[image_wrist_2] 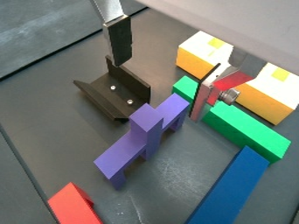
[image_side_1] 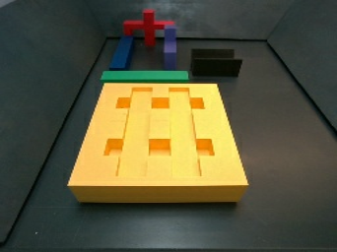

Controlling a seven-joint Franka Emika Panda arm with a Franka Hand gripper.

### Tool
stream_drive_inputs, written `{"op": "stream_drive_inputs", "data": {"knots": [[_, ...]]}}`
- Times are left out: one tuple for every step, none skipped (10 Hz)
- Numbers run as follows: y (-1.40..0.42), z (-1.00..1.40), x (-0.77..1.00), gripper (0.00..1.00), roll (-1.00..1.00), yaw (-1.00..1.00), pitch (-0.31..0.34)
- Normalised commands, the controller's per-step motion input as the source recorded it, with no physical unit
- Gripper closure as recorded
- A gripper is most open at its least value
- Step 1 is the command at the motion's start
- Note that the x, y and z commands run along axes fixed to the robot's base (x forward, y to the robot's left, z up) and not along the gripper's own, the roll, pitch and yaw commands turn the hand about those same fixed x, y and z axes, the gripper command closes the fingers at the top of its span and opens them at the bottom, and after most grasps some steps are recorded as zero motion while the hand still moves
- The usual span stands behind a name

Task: Pick up the green object. Move up. Move to above the board. Insert the green object.
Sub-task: Pick up the green object.

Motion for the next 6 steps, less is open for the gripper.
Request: {"op": "stream_drive_inputs", "data": {"knots": [[-0.03,0.0,0.0,0.0,0.01,0.0,0.0],[-0.13,0.0,0.0,0.0,0.11,0.0,0.0],[-0.01,0.0,0.05,0.0,0.0,-0.01,0.0],[-0.05,-0.07,0.0,0.0,-0.04,-0.19,-0.034],[-0.27,-0.04,-0.06,0.0,-0.36,-0.55,-0.209],[-0.23,0.0,0.0,0.0,-0.31,-0.67,-0.236]]}}
